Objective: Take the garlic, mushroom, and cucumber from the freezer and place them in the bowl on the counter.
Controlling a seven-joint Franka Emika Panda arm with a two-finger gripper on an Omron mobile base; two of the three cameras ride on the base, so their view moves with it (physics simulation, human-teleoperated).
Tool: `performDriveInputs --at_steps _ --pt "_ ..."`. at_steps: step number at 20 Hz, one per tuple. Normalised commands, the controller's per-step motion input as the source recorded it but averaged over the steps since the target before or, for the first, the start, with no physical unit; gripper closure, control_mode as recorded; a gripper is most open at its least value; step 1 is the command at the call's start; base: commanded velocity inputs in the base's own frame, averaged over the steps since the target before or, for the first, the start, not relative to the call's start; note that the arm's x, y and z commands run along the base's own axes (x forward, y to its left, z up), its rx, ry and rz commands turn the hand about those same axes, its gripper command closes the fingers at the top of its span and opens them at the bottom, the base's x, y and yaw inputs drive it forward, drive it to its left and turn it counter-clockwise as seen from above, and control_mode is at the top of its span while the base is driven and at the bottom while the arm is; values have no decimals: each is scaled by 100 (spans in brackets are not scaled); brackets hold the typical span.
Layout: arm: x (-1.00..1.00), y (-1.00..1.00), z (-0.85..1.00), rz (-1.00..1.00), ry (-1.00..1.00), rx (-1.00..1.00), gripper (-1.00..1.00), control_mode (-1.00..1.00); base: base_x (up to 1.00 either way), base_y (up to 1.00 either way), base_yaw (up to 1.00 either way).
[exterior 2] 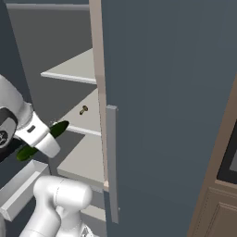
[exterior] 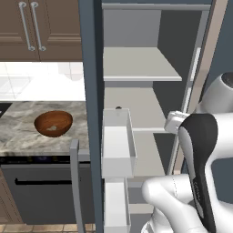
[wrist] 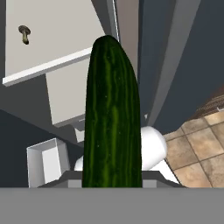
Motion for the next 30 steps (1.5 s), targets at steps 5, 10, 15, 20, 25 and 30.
performDriveInputs --at_steps 5,10,15,20,25,30 --pt "-10 0 12 2 -10 0 100 -100 0 0 0" --pt "0 0 14 3 -3 0 100 -100 0 0 0" --pt "-5 0 30 2 -5 0 100 -100 0 0 0" --pt "-34 1 14 1 -12 0 100 100 -60 1 4" --pt "0 0 0 0 0 0 100 100 -100 19 8" --pt "0 0 0 0 0 0 100 100 -76 77 10"
